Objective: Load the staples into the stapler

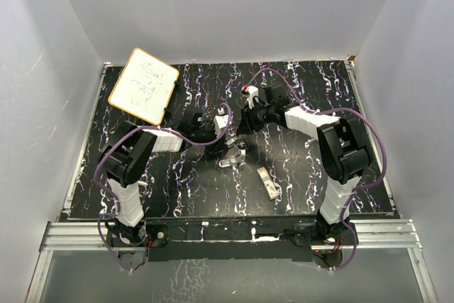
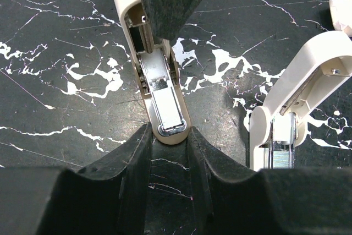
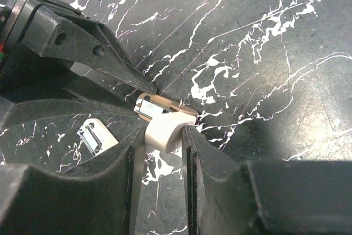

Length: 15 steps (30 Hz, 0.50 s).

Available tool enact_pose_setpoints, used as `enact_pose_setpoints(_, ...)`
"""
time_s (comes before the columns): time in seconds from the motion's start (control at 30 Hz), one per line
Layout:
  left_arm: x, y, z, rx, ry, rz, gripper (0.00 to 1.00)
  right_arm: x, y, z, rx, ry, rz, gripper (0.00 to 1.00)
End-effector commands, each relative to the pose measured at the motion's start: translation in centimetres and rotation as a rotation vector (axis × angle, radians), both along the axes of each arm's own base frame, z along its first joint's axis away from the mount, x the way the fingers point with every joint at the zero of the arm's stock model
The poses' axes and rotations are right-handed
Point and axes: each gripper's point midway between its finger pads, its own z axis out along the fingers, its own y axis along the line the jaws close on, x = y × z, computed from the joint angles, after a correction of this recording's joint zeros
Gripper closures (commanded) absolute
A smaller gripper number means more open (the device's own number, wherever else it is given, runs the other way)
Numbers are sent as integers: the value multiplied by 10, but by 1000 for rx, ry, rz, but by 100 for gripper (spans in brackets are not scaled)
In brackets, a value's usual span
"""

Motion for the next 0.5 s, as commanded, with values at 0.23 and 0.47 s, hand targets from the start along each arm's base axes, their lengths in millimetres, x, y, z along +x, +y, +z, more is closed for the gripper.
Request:
enact_pose_setpoints(0.23,-10,4,-17,47,12,1,81,-21,26,11,11,-52,66,62)
enact_pose_setpoints(0.47,-10,5,-17,49,7,6,81,-31,28,4,1,-46,76,59)
